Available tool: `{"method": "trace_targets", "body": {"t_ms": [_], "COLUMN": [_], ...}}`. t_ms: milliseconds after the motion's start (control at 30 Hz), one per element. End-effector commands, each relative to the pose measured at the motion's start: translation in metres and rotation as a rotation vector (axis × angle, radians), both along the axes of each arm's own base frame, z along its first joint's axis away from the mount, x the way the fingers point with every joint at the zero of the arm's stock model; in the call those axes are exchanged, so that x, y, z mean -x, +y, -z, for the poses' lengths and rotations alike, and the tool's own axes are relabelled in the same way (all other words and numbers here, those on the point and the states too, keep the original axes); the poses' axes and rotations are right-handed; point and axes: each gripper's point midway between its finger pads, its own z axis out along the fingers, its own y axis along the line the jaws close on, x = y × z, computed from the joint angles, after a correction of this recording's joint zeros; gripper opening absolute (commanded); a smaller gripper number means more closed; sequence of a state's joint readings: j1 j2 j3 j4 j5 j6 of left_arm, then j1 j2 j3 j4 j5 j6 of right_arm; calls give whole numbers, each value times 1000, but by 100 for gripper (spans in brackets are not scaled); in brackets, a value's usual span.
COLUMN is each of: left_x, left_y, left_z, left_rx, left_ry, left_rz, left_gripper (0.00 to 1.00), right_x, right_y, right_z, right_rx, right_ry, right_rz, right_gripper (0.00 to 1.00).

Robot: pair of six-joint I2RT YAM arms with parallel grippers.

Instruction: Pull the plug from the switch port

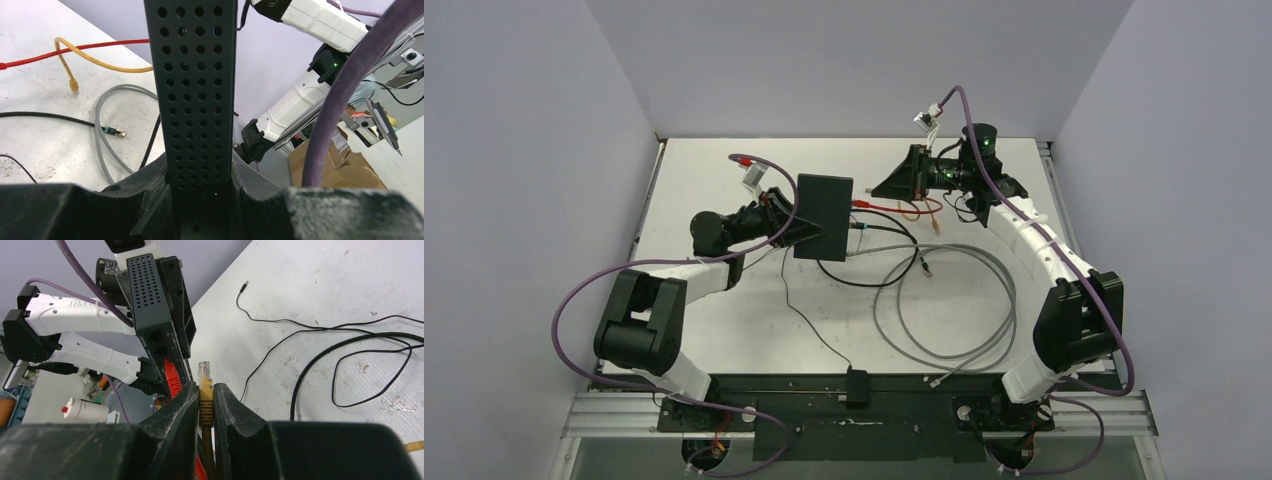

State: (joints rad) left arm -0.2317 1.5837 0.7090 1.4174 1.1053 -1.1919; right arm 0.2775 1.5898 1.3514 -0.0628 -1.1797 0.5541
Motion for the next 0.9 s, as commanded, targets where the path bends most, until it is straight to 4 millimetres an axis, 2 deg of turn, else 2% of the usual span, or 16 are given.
{"method": "trace_targets", "body": {"t_ms": [0, 367, 700, 867], "left_x": [2, 6, 18, 24], "left_y": [4, -4, -19, -25], "left_z": [-38, -28, -18, -12], "left_rx": [55, 17, -25, -46], "left_ry": [-172, -159, -166, -158], "left_rz": [-35, 1, 47, 64], "left_gripper": [0, 0, 0, 0], "right_x": [-4, -16, -40, -60], "right_y": [1, 1, 4, 2], "right_z": [-33, -62, -81, -94], "right_rx": [-26, -52, -59, -48], "right_ry": [-112, -150, -190, -221], "right_rz": [8, 71, 122, 169], "right_gripper": [5, 5, 5, 5]}}
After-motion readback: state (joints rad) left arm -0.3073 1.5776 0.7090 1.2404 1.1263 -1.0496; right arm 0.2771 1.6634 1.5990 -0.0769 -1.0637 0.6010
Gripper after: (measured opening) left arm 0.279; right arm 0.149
